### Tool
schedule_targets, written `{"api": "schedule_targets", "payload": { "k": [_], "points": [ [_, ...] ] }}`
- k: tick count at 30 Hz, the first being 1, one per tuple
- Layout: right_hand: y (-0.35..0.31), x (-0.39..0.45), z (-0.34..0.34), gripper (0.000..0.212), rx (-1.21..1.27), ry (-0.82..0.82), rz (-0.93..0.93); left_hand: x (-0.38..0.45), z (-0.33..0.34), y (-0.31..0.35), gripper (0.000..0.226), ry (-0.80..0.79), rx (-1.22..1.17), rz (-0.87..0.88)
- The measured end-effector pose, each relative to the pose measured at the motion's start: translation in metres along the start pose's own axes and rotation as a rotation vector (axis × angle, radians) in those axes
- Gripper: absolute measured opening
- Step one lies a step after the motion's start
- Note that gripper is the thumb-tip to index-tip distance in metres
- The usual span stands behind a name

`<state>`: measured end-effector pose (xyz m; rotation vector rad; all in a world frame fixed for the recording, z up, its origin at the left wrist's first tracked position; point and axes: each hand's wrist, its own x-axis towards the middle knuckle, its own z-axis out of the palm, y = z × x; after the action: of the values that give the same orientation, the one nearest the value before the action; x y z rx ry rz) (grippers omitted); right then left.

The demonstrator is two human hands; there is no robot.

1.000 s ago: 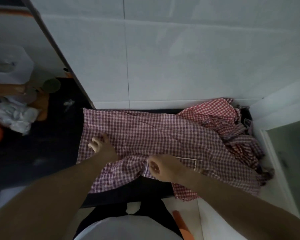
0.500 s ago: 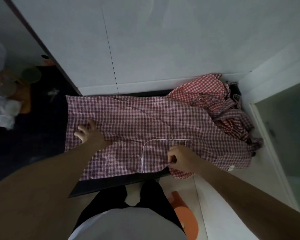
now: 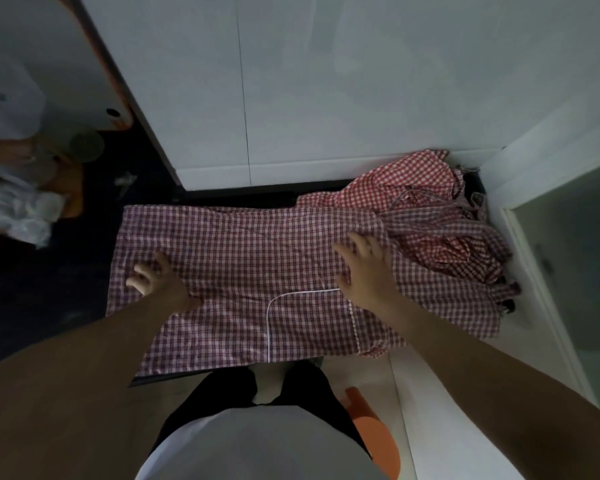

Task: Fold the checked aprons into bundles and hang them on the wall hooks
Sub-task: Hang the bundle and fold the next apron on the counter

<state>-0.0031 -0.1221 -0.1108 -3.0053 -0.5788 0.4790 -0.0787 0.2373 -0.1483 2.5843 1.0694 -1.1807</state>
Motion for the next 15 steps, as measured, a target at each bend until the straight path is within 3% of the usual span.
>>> {"api": "schedule_targets", "payload": {
  "k": [4, 10, 13, 15],
  "points": [
    [-0.014, 0.017, -0.002, 0.079, -0.041, -0.106, 0.108, 0.001, 0.004, -0.015, 0.145, -0.04, 0.018, -0.097],
    [-0.039, 0.025, 0.009, 0.085, -0.09, -0.321, 0.11, 0.038, 0.015, -0.014, 0.15, -0.105, -0.188, -0.362],
    [-0.04, 0.024, 0.01, 0.087, -0.108, -0.342, 0.101, 0.014, -0.003, 0.013, 0.114, 0.049, -0.274, -0.198],
    [-0.036, 0.025, 0.01, 0.088, -0.098, -0.36, 0.092, -0.022, -0.022, 0.041, 0.107, 0.213, -0.239, -0.096]
  ]
}}
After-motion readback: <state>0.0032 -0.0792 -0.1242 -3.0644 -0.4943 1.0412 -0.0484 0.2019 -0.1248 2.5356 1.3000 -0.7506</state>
